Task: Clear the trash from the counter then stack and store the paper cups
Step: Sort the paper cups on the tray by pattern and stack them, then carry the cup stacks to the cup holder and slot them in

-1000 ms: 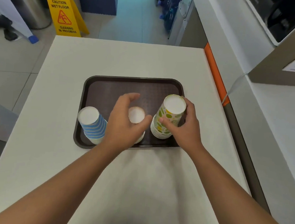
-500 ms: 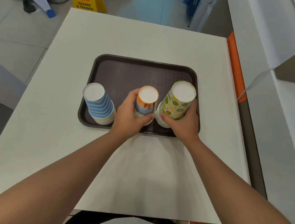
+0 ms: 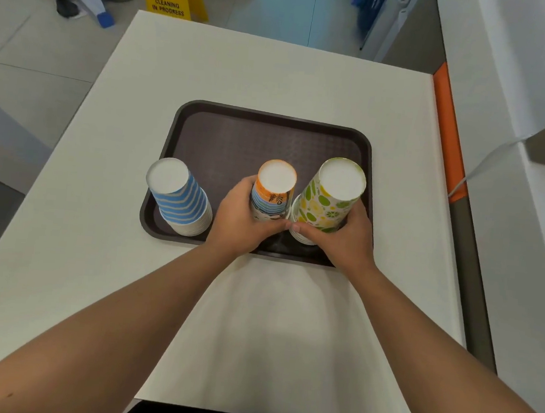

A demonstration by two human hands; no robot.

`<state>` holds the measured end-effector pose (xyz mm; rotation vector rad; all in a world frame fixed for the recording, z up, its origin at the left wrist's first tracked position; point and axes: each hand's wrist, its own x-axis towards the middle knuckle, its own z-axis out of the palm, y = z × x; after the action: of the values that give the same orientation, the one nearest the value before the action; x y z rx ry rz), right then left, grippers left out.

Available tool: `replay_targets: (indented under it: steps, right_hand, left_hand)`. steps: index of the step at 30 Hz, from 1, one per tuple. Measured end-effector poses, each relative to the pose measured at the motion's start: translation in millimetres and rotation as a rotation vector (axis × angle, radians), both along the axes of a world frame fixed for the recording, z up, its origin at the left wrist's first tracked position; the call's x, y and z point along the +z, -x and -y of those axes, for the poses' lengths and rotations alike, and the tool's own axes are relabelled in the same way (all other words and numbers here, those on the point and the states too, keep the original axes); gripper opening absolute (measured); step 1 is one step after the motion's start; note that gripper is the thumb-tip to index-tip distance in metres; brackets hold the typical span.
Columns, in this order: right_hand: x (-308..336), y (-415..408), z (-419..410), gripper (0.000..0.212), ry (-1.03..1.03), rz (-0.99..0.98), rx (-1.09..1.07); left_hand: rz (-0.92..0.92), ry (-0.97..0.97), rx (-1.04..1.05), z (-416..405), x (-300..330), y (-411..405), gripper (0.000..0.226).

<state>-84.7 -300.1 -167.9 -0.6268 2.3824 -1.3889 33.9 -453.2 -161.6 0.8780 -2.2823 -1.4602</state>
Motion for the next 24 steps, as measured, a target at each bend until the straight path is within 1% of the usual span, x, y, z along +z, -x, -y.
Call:
replay_targets:
  steps: [3, 8, 14, 21, 24]
  right_hand:
    - [-3.0, 2.4, 0.3, 0.099, -0.018, 0.0, -0.004]
    - [-3.2, 6.4, 5.0, 0.09, -0.03, -0.041, -0.03]
    - [1.0, 6.8, 8.2, 0.082, -0.035, -0.053, -0.068]
    - [18.4, 8.7, 8.2, 0.079, -0.025, -0.02, -0.124]
    - [34.4, 8.9, 5.6, 0.08, -0.002, -0.012, -0.185]
  left_hand:
    - [0.017, 0.024, -0.002, 2.6, -1.5, 2.8, 0.078]
    - [0.055, 0.057, 0.017, 7.0, -5.4, 9.5, 0.076]
    - [0.047, 0.095, 0.04, 8.9, -5.3, 11.9, 0.073]
    - [0.011, 0.093, 0.06, 15.1, 18.0, 17.9, 0.062]
    - [-0.004, 0.088, 0.038, 18.7, 33.2, 23.6, 0.056]
